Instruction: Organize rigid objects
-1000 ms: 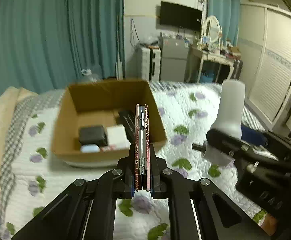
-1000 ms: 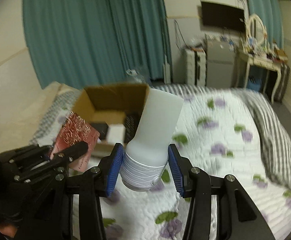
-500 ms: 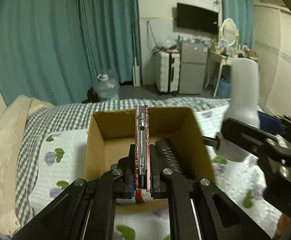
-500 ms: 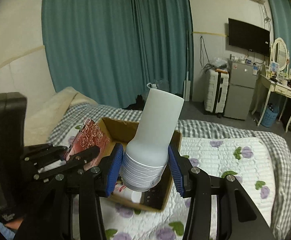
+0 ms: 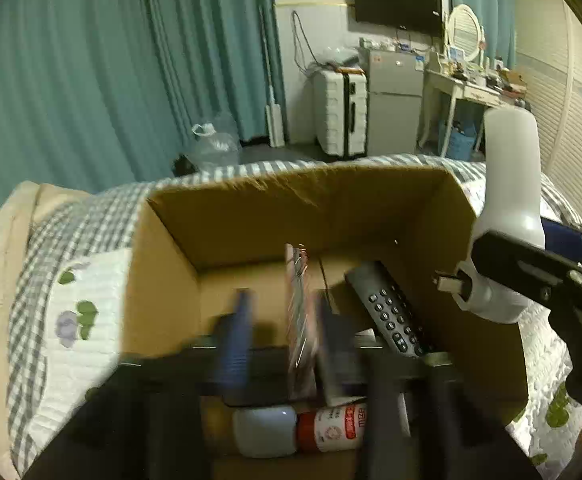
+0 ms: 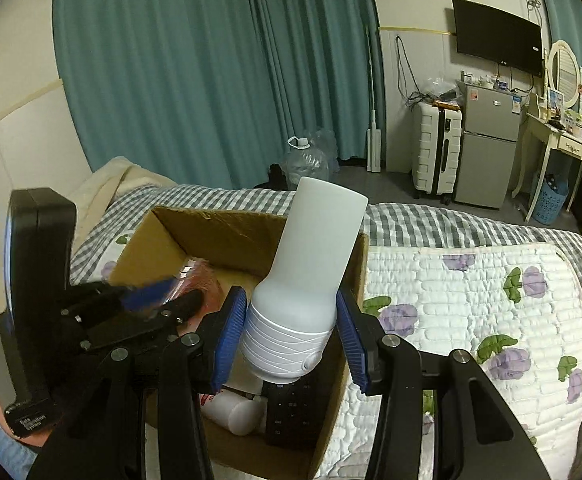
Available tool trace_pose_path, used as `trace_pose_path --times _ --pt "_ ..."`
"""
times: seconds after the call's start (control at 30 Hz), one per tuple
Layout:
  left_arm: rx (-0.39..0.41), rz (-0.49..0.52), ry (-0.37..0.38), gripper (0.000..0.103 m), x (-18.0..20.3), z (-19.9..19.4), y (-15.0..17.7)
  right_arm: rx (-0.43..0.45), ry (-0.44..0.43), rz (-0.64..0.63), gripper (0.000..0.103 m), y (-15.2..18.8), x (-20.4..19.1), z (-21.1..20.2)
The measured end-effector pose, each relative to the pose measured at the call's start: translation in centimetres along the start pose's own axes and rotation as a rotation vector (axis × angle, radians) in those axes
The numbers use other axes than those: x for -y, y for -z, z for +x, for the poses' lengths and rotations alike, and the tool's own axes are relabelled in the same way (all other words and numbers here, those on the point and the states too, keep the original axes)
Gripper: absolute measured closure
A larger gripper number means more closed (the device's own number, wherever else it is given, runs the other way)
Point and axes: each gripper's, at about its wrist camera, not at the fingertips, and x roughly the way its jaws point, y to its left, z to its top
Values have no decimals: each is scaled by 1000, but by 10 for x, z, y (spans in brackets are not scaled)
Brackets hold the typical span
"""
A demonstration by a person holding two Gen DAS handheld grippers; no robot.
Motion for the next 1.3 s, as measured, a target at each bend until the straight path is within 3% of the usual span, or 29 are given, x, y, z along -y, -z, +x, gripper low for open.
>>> trace_pose_path --times 0.07,0.33,0.57,0.67,0.7,0.73,0.8,1.03,1.17,1.3 --pt "43 -7 -14 42 -2 -11 -2 3 6 1 57 -1 1 -4" --pt "81 -50 -64 39 -21 -33 2 -17 33 -45 57 -8 -13 -6" --pt "106 -90 -55 39 -36 -31 6 -99 154 -170 57 -8 -28 50" --pt "125 -106 -44 39 -42 -31 8 -122 156 -193 57 -4 -32 70" --pt "131 -107 -46 39 -44 -31 9 -120 154 -194 55 -3 -32 73" --pt "140 -108 -51 39 -45 -32 9 -116 153 -195 42 -3 -32 74" --pt "153 -111 -59 39 -48 -34 10 -95 145 -193 29 -2 -34 74" --pt "207 -112 -85 38 -49 -65 4 -10 123 -130 27 -13 -30 34" --pt "271 -111 -98 33 -44 -107 -1 42 147 -124 26 -23 -34 -16" --pt "327 -116 -95 30 -43 -153 -4 123 171 -122 14 -32 -42 -77"
